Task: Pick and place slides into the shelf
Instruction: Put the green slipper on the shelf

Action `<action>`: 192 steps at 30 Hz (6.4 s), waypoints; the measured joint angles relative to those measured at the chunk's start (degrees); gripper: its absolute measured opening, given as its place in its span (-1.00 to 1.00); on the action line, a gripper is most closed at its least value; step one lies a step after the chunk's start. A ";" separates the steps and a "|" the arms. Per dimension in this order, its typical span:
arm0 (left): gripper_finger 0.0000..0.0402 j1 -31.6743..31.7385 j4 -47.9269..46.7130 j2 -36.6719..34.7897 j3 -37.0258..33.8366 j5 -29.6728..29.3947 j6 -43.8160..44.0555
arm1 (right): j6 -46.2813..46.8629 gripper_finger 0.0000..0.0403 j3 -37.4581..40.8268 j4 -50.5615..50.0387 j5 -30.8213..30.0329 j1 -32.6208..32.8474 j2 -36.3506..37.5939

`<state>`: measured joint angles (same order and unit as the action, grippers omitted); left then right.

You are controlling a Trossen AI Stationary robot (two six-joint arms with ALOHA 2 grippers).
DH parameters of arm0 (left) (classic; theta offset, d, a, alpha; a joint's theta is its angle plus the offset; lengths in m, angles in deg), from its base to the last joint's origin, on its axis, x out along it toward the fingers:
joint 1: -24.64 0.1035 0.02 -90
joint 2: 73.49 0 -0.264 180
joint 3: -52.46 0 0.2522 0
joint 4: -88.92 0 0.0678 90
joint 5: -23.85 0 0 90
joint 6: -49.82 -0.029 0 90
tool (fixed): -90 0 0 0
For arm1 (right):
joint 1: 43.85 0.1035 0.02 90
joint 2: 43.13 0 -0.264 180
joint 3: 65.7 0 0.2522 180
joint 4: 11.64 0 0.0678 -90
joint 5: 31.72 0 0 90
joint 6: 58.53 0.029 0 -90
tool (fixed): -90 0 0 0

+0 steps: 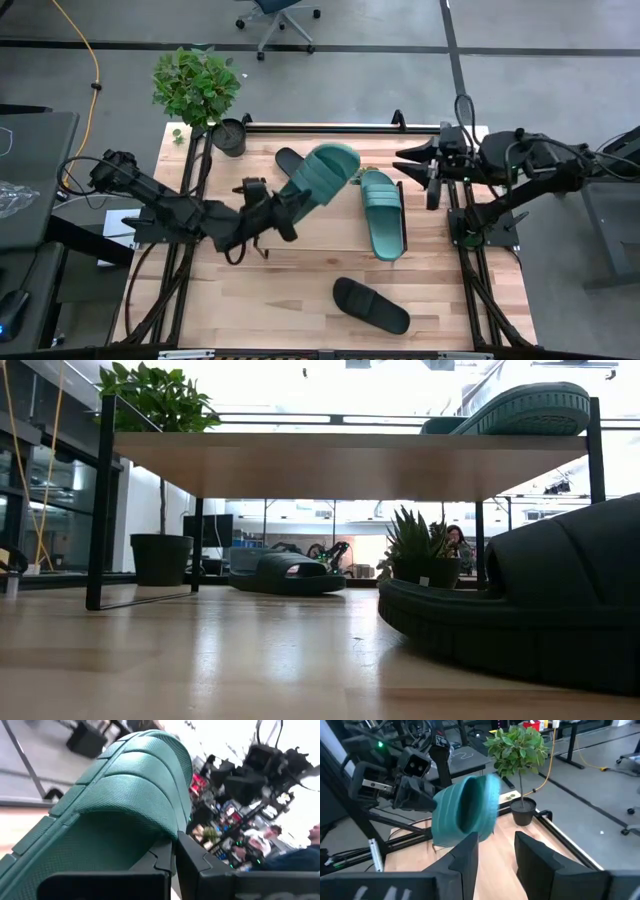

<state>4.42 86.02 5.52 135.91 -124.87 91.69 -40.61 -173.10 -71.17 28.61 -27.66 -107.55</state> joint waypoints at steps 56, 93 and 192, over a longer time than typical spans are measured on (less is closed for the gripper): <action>-1.00 6.02 18.99 -0.02 -0.02 7.28 -22.12 | -5.59 -0.55 0.09 23.82 18.12 -16.96 -9.95; -0.26 8.59 11.07 -3.50 -0.04 22.16 -31.43 | -7.61 -0.89 0.09 7.39 29.86 -39.39 -6.25; -0.45 8.65 -13.48 -7.78 -0.02 19.02 -31.04 | -15.45 -0.89 0.07 -16.31 59.66 -40.92 -33.22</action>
<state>13.07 72.53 -2.26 135.89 -105.85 60.65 -56.06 -173.04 -87.48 88.26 -68.58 -140.77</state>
